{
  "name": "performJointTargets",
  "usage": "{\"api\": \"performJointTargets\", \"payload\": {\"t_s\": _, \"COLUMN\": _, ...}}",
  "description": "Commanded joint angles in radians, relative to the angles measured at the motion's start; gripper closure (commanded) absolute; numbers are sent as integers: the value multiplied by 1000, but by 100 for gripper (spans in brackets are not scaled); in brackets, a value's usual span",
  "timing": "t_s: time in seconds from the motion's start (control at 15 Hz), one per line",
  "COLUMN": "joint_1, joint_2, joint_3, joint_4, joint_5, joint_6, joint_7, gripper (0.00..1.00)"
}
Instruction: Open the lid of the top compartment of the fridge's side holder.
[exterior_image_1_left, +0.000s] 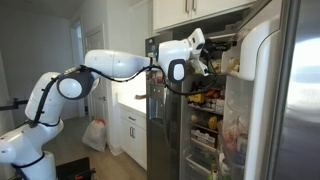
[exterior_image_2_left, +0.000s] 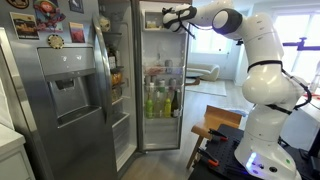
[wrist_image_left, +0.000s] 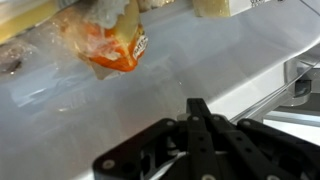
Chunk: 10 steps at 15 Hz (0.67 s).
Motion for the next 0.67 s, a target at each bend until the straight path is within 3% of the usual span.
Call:
{"api": "performJointTargets", "payload": {"t_s": 0.0, "joint_1": 18, "joint_2": 6, "joint_3": -25, "joint_4": 42, "joint_5": 21, "joint_6": -52, "joint_7": 2, "gripper": 100}}
{"api": "performJointTargets", "payload": {"t_s": 0.27, "joint_1": 16, "joint_2": -58, "joint_3": -62, "joint_4": -25, "joint_5": 4, "joint_6": -198, "joint_7": -6, "gripper": 100}}
{"api": "performJointTargets", "payload": {"t_s": 0.6, "joint_1": 15, "joint_2": -95, "joint_3": -69, "joint_4": -26, "joint_5": -12, "joint_6": -351, "joint_7": -1, "gripper": 100}}
